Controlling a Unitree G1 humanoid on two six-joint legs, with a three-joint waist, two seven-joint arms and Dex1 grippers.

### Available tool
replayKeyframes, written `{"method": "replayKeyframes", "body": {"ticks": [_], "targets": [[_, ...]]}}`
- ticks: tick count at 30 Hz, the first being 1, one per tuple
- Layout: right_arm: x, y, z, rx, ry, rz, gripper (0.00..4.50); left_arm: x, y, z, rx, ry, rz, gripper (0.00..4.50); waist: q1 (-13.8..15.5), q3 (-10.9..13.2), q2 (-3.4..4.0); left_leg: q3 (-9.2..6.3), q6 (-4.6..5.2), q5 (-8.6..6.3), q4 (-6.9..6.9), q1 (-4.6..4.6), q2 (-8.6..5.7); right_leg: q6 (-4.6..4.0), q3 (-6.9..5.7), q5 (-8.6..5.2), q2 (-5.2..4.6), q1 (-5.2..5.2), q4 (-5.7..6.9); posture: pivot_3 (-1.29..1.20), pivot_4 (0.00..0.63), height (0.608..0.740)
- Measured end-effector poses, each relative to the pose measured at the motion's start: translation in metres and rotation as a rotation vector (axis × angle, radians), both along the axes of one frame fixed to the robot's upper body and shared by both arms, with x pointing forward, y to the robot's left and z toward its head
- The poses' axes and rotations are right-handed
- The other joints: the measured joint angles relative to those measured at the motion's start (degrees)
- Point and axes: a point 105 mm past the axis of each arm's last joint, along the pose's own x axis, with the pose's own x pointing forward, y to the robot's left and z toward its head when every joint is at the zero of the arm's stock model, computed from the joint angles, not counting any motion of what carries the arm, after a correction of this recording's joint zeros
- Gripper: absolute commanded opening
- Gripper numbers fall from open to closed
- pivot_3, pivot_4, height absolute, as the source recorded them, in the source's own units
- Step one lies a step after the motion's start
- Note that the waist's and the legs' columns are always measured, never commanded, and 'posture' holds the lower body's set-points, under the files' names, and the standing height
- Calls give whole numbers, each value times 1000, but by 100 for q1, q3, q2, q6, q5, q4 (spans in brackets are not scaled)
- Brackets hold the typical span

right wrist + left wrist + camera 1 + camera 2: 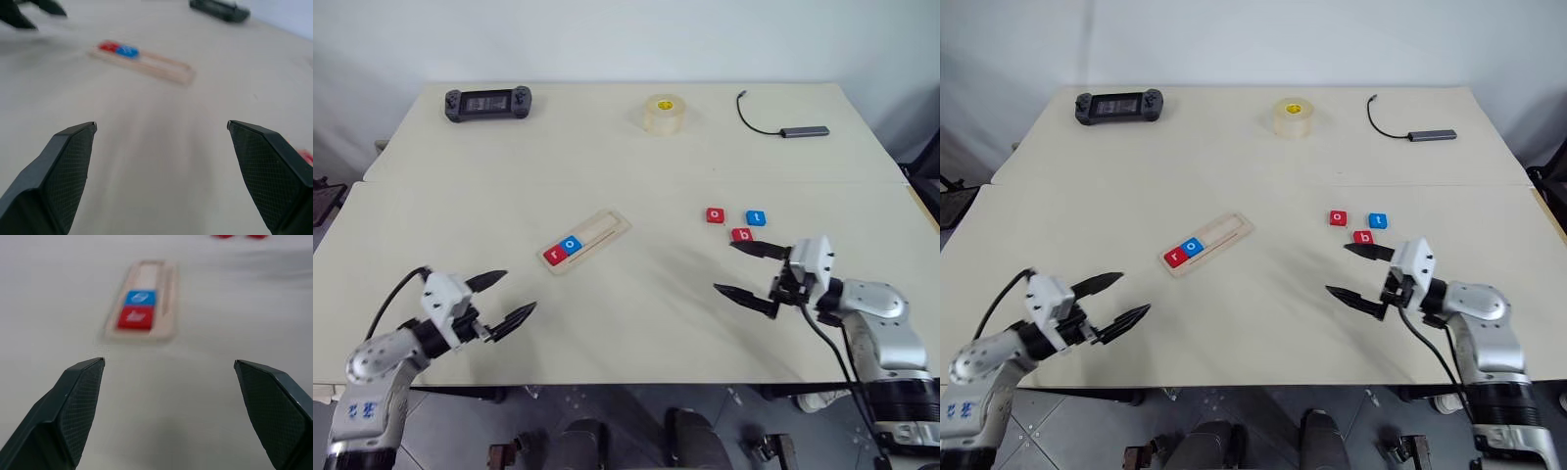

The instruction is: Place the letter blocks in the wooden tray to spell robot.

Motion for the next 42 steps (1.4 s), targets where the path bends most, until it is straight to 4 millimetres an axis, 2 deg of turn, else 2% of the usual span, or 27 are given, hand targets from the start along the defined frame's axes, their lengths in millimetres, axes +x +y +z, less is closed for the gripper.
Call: {"method": "replayKeyframes", "body": {"ticks": [2, 5, 9, 12, 17, 21, 24, 28, 36, 42], "targets": [[-1, 20, 9, 20, -33, 61, 4487, -5, 19, -5, -3, 12, 87, 4500, 27, 0, 0, -1, 0, 0, 1, 0, -1, -1, -2, 0, 0, 0, 0, 0, 150, 740], [-2, 40, 21, 46, -64, 105, 4487, -7, 33, -6, -13, 10, 159, 4500, 113, 0, -1, -10, 4, -1, 4, -1, -12, -1, -10, 0, -9, 5, 0, 0, 150, 740], [-7, 55, 25, 52, -68, 142, 4487, 1, 23, -4, -39, 14, 120, 4500, 183, 0, -2, -12, 7, -3, 4, -2, -15, -3, -12, 1, -10, 5, 1, 0, 150, 740], [-10, 52, 22, 39, -47, 128, 4487, 16, 6, 4, -72, 9, 54, 4500, 201, 0, -2, -15, 7, -3, 4, -3, -16, -3, -17, 1, -9, 4, 4, 0, 150, 740], [-21, 42, 26, 5, -36, 117, 4487, 54, -40, 31, -45, -31, -159, 4500, 181, -1, -3, -11, 6, -2, 5, -3, -18, -2, -22, 1, -3, 3, 7, 0, 150, 740], [-30, 35, 22, -25, -10, 105, 4487, 84, -63, 35, 51, -11, -226, 4500, 128, -1, -3, -5, 6, -2, 4, -2, -19, -2, -24, 1, 1, 0, 13, 0, 150, 740], [-30, 27, 20, -26, 7, 62, 4487, 99, -65, 24, 95, 49, -234, 4500, 75, -1, -4, -2, 6, -2, 4, -3, -20, -2, -28, 1, 2, -1, 15, 0, 150, 740], [-32, 22, 21, -17, 7, 20, 4487, 101, -67, 6, 118, 135, -284, 4500, 45, 0, -5, -3, 6, -2, 4, -3, -17, -2, -31, 1, 2, -1, 13, 0, 150, 740], [-35, 23, 24, -5, -5, -23, 4487, 114, -69, 7, 122, 149, -293, 4500, 82, -1, -6, -6, 8, 0, 12, -3, -21, -1, -34, 1, -5, 4, 18, 0, 150, 740], [-36, 23, 25, 0, -11, -36, 4487, 115, -71, 6, 132, 156, -299, 4500, 91, -2, -7, -6, 10, 0, 13, 0, -22, -1, -33, 1, -6, 6, 22, 0, 150, 740]]}}
